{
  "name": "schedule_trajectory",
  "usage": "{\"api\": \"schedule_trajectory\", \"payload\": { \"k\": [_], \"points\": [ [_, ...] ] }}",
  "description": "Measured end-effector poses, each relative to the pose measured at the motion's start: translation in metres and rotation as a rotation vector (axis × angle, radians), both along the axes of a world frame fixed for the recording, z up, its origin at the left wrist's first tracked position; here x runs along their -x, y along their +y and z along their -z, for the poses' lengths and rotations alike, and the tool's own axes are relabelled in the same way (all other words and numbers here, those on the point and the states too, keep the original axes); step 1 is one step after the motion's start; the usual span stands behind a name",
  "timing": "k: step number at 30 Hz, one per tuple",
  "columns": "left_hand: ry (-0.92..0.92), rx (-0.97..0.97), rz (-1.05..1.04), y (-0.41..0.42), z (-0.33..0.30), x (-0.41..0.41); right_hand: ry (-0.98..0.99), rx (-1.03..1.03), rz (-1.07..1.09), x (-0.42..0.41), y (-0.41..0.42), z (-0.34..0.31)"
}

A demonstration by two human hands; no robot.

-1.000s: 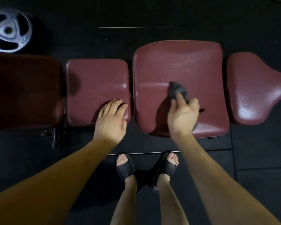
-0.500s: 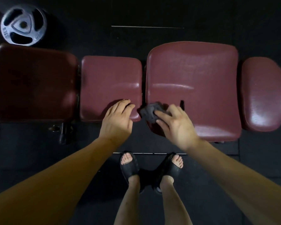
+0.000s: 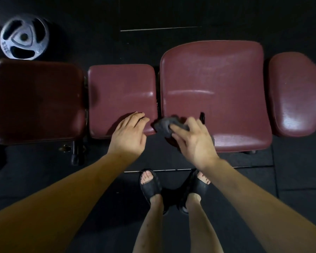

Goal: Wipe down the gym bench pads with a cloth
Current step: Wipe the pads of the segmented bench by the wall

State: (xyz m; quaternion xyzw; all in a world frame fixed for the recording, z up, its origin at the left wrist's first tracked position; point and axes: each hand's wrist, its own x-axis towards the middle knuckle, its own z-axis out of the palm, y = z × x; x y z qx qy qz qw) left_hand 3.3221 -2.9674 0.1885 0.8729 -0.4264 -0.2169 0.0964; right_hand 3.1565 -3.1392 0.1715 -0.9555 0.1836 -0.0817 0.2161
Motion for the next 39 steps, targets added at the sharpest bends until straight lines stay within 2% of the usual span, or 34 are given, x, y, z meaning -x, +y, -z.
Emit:
{"api": "schedule_trajectory", "payload": {
  "k": [3,5,8,9,10,14,16,21,24,26,28,31,33,36,39],
  "points": [
    [-0.003,-0.007,-0.002,0.001,-0.001,0.006,-0.015,0.025,0.094,0.046,-0.008,0.005],
    [0.0,-0.013,-0.008,0.003,-0.001,0.009,-0.021,0.017,0.261,0.064,-0.013,0.008],
    [0.002,-0.01,-0.004,0.006,0.0,0.009,-0.018,-0.023,0.547,0.041,0.014,0.012],
    [0.001,-0.012,-0.005,0.007,0.0,0.009,-0.026,-0.034,0.584,0.023,0.028,0.012],
    [-0.003,-0.02,-0.006,0.008,-0.002,0.008,-0.029,-0.027,0.558,0.004,0.041,0.011],
    [-0.024,-0.035,-0.001,0.009,-0.006,0.004,0.027,0.07,0.208,-0.027,0.065,0.011],
    [-0.026,-0.049,0.002,0.007,-0.007,0.002,0.018,0.071,0.204,-0.005,0.046,0.014],
    [-0.019,-0.022,0.019,-0.005,-0.008,0.004,-0.007,0.053,0.68,0.076,-0.02,0.023],
    [-0.019,-0.016,0.025,-0.013,-0.008,0.006,-0.042,0.006,0.859,0.054,0.001,0.028],
    [-0.033,-0.018,0.026,-0.018,-0.01,0.008,-0.077,0.002,0.821,0.023,0.027,0.027],
    [-0.045,-0.019,0.044,-0.022,-0.011,0.011,-0.051,0.031,0.652,0.005,0.046,0.024],
    [-0.065,-0.032,0.1,-0.028,-0.009,0.02,-0.044,0.09,0.405,0.012,0.035,0.018],
    [-0.067,-0.038,0.13,-0.035,-0.008,0.034,-0.04,0.118,0.323,0.032,0.017,0.02],
    [-0.05,-0.023,0.145,-0.055,-0.008,0.061,-0.035,0.156,0.409,0.082,-0.028,0.029],
    [-0.019,-0.013,0.127,-0.075,-0.006,0.092,0.011,0.16,0.623,0.145,-0.083,0.042]
  ]
}}
